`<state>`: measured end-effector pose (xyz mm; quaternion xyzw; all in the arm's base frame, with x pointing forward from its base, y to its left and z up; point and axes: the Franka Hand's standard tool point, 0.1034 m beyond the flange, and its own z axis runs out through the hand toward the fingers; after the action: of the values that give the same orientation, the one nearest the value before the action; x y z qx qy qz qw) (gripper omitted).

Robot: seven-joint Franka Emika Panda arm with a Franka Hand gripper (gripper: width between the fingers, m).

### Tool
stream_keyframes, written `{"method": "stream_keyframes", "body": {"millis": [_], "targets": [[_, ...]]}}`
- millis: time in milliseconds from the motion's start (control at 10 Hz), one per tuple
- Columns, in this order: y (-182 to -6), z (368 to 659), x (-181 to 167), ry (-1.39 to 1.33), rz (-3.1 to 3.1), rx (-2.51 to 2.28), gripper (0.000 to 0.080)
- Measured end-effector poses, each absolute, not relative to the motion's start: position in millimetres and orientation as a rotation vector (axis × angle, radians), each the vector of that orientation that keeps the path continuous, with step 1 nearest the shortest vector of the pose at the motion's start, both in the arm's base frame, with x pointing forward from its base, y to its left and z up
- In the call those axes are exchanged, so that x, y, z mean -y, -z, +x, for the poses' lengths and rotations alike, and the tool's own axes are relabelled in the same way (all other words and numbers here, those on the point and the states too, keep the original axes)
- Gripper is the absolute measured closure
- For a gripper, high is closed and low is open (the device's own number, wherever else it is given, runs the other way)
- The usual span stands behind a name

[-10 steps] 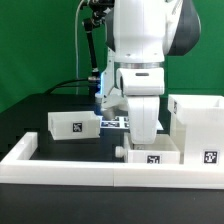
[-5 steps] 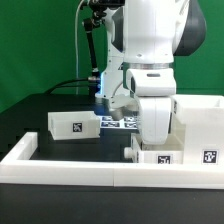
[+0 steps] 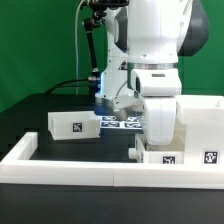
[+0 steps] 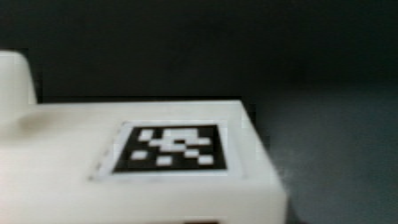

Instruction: Assemble drawer

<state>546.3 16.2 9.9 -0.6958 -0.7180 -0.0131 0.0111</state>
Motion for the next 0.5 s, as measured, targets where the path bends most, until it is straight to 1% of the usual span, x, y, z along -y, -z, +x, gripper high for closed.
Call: {"method": "stream_keyframes", "body": {"millis": [200, 300, 400, 500], "targets": [[-9.9, 546.6, -15.4, 0.045, -2.174, 2.240, 0.0758], [-9.7, 546.4, -15.2, 0.045, -2.174, 2.239, 0.0684], [-9.6, 546.3, -14.3, 0.043, -2.175, 2.237, 0.0684], [-9.9, 546.2, -12.8, 0.041, -2.178, 2.232, 0.0549]]}}
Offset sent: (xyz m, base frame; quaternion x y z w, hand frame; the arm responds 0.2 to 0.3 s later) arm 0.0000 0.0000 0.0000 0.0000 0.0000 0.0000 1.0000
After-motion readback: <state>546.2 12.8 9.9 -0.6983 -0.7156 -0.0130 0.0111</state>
